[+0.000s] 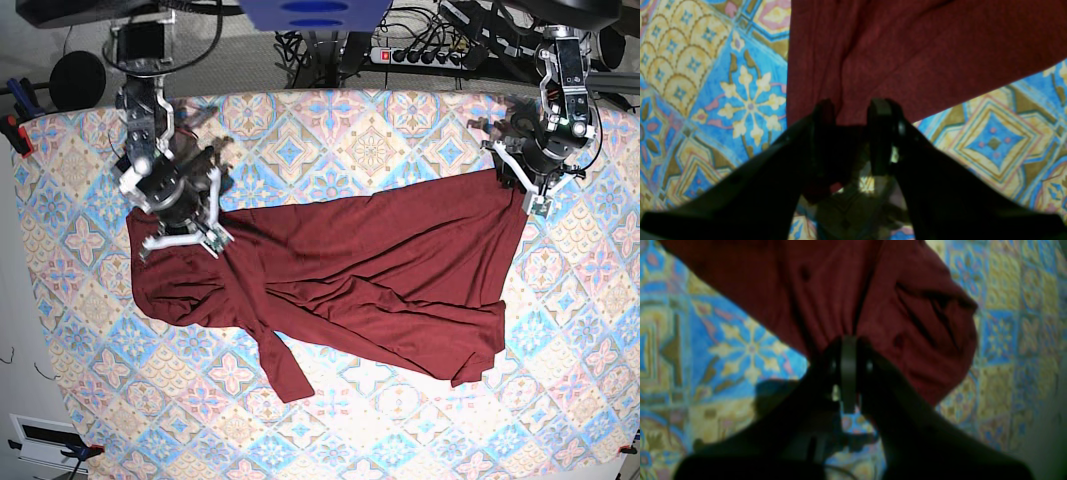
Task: Layout the t-shirt on the table in an organized manner, then fold the t-shirt properly
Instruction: 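Drag the grasped fabric with the right gripper away from the left gripper, then reach the left gripper across the shirt and grasp the bunched middle fabric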
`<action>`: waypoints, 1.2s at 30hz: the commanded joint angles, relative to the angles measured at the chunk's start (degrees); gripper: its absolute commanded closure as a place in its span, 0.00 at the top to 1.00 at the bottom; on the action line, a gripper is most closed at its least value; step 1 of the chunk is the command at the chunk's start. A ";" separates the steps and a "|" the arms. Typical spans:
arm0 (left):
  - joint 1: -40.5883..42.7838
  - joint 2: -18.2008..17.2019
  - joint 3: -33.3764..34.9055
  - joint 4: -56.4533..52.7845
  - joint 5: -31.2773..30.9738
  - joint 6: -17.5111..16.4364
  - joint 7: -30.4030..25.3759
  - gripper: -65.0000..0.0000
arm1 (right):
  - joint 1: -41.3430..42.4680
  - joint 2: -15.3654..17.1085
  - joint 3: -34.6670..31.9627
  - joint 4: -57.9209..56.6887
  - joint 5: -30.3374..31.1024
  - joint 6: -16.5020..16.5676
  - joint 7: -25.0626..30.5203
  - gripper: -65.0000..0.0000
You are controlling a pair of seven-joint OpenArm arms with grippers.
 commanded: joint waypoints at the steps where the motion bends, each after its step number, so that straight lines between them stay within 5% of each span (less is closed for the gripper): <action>1: -0.36 -0.93 -0.45 0.89 -0.15 0.16 -0.95 0.29 | -0.95 0.54 -0.02 1.93 0.63 -0.12 1.23 0.01; 8: -1.42 -0.93 -0.45 0.98 -0.15 0.16 -0.78 0.29 | -10.80 6.17 -3.27 3.52 0.63 -0.12 1.14 0.01; 15: -3.09 1.00 -0.54 2.65 -0.15 0.16 -0.78 0.29 | -11.85 18.83 -22.70 3.60 0.63 -0.12 -1.93 0.01; 19: -3.17 4.08 -0.28 6.17 -0.15 0.16 -0.78 0.30 | -7.54 21.29 -29.73 3.60 0.63 -0.12 -6.07 0.01; 29: -5.11 14.63 1.13 14.43 -2.43 0.16 0.19 0.30 | -4.82 20.94 -16.37 3.87 0.63 -0.12 -10.46 0.07; 36: -13.99 24.56 5.00 14.61 -5.86 0.69 10.39 0.51 | -4.91 20.85 -10.04 3.87 0.63 -0.12 -10.72 0.22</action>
